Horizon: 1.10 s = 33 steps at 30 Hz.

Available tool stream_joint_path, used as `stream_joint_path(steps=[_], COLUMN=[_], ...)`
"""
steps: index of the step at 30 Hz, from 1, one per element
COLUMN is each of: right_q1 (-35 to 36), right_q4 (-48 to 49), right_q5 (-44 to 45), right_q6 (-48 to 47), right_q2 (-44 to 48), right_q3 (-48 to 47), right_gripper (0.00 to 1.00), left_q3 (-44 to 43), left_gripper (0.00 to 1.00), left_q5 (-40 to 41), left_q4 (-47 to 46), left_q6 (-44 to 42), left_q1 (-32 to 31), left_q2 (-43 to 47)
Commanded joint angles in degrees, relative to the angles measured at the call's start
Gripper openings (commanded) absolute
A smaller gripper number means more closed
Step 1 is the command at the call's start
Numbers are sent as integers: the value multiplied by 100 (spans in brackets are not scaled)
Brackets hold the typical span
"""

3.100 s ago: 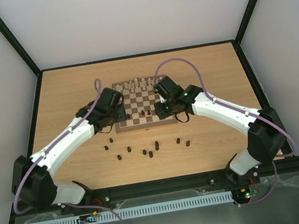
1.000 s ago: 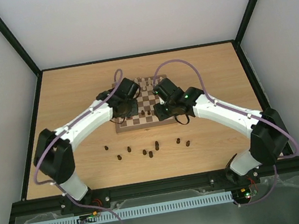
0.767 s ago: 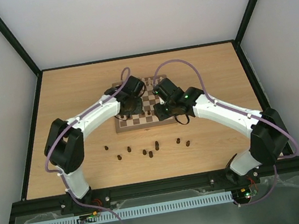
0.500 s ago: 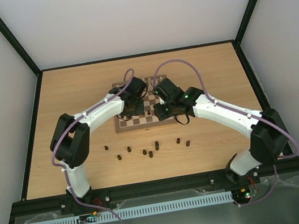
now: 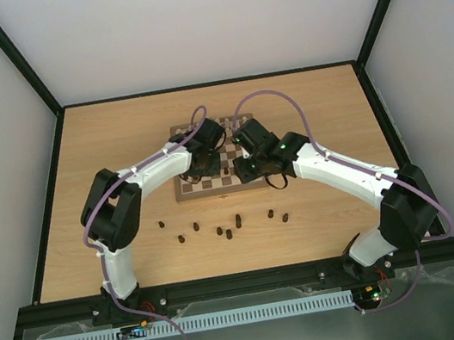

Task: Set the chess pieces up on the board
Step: Place the chess piece on the chessboard, then pick up the chess piece at the center of the board.

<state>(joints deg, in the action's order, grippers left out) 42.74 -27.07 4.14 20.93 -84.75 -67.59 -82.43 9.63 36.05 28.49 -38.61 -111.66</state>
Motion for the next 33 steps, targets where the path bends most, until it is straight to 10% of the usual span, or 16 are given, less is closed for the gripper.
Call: stream_joint_path(steps=[1, 12, 33], right_q1=[32, 32, 31], right_q4=[-93, -66, -55], right_q5=[-53, -83, -132], right_q6=[-23, -27, -16], right_q2=[13, -25, 62], right_q3=[66, 71, 87], right_gripper=[42, 42, 42], left_q3=[124, 419, 520], left_gripper=[8, 10, 52], left_q5=[-34, -9, 365], left_q4=[4, -82, 512], left_q6=[-20, 42, 453], left_q1=[7, 11, -302], left_q2=[-25, 65, 1633])
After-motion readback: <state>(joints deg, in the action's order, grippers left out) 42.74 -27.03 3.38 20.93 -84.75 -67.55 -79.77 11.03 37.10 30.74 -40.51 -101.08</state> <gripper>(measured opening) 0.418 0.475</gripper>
